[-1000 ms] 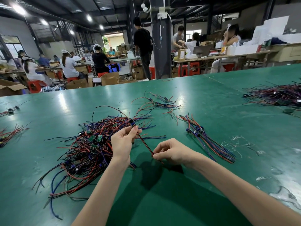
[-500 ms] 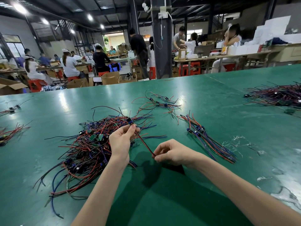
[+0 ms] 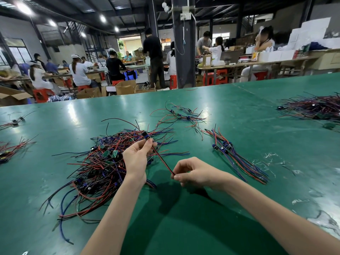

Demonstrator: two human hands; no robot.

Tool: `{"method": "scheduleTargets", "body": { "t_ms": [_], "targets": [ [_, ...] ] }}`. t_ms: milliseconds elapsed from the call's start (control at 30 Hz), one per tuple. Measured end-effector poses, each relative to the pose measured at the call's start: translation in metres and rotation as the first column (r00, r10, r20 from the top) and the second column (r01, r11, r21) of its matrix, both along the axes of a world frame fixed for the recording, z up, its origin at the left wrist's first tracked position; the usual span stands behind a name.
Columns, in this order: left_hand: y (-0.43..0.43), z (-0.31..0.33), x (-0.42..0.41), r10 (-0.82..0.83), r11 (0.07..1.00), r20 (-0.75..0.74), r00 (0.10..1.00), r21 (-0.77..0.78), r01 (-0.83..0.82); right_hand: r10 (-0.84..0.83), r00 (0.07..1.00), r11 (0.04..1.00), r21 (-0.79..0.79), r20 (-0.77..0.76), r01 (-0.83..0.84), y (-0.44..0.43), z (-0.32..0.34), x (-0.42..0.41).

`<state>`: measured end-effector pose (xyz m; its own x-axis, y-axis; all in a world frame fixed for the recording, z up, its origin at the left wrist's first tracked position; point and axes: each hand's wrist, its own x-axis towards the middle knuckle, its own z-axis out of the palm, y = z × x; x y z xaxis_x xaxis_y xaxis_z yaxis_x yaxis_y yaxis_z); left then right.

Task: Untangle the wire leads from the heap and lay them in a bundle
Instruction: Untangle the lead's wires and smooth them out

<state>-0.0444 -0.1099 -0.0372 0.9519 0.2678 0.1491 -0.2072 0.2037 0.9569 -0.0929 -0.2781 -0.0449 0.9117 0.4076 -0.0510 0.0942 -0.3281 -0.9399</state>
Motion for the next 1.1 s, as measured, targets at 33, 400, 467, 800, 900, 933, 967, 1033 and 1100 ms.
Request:
{"method": "scheduleTargets", "body": {
  "t_ms": [33,400,467,800,900,933,967,1033,1100],
  "targets": [
    [0.001,0.000,0.001,0.008,1.000,-0.004,1.000,-0.006,-0.008,0.022,0.999,1.000,0.009,0.038,-0.022,0.000,0.001,0.000],
    [0.004,-0.002,0.005,0.036,0.999,-0.006,0.999,-0.005,-0.036,0.016,0.978,0.999,-0.046,0.209,-0.007,0.008,-0.005,-0.002],
    [0.004,-0.002,0.005,0.036,0.999,-0.002,0.999,-0.014,-0.036,0.008,0.981,0.997,-0.075,0.195,0.007,0.008,-0.006,-0.001],
    [0.004,-0.004,0.005,0.046,0.999,0.011,0.999,-0.008,-0.046,0.016,0.979,0.992,-0.128,0.205,0.010,0.011,-0.006,-0.006],
    [0.005,-0.005,0.007,0.052,0.999,0.007,0.999,0.013,-0.052,0.018,0.960,0.996,-0.086,0.278,0.006,0.015,-0.003,-0.010],
    [0.006,-0.006,0.008,0.053,0.998,0.008,0.999,0.024,-0.053,0.012,0.953,0.997,-0.071,0.304,0.010,0.016,-0.002,-0.012],
    [0.006,-0.007,0.008,0.050,0.998,0.011,0.999,0.037,-0.050,0.005,0.945,0.998,-0.055,0.327,0.014,0.017,-0.002,-0.013],
    [0.005,-0.010,0.009,0.037,0.997,0.018,0.999,0.069,-0.038,-0.003,0.930,0.999,-0.035,0.367,0.017,0.019,0.000,-0.015],
    [0.004,-0.012,0.011,0.029,0.995,0.016,0.999,0.096,-0.030,-0.004,0.920,1.000,-0.025,0.392,0.015,0.019,0.000,-0.015]
  ]
}}
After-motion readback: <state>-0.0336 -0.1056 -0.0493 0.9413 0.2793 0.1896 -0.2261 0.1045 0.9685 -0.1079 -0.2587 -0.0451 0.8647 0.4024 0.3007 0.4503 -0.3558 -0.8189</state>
